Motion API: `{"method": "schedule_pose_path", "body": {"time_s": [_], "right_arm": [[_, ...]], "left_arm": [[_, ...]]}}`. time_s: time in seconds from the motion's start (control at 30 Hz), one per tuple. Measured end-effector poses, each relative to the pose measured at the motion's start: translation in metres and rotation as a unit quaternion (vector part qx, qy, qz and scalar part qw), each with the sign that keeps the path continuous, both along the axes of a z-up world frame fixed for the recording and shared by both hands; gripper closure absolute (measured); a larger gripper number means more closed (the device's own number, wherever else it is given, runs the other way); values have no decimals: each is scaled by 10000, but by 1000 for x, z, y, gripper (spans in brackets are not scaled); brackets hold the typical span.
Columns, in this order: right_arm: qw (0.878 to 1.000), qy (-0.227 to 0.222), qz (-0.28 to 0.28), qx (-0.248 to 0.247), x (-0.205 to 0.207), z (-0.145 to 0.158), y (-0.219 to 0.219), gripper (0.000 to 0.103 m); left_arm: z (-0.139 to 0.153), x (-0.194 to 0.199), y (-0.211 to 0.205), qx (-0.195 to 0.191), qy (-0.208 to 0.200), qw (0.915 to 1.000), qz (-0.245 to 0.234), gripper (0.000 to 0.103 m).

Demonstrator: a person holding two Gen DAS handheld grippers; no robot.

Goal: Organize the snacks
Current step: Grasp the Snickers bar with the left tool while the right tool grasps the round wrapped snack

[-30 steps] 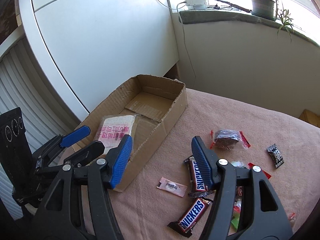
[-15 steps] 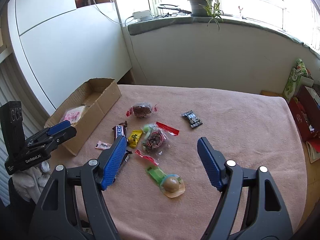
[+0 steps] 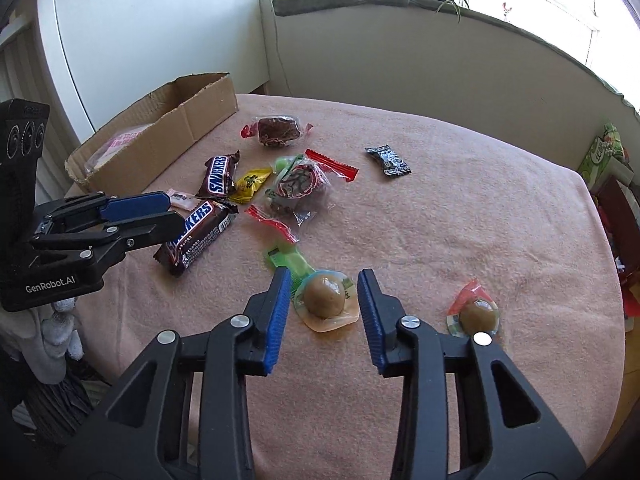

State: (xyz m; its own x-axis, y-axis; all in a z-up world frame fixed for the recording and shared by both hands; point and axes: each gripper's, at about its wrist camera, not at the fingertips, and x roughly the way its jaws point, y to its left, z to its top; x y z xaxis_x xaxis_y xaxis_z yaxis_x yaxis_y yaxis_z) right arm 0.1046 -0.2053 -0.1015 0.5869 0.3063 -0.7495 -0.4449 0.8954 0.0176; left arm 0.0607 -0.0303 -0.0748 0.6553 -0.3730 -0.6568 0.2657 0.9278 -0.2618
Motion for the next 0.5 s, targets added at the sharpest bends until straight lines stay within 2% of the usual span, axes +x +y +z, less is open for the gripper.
{"method": "schedule_pose_path", "body": {"time_s": [0.2, 0.5], "right_arm": [[9999, 82, -71, -55, 8, -15, 1, 74], [9998, -46, -52, -198, 6, -19, 4, 74]], "left_arm": [[-3, 7, -1, -91, 132, 9999, 21, 63], [-18, 15, -7, 205, 386, 9990, 75, 63]]}}
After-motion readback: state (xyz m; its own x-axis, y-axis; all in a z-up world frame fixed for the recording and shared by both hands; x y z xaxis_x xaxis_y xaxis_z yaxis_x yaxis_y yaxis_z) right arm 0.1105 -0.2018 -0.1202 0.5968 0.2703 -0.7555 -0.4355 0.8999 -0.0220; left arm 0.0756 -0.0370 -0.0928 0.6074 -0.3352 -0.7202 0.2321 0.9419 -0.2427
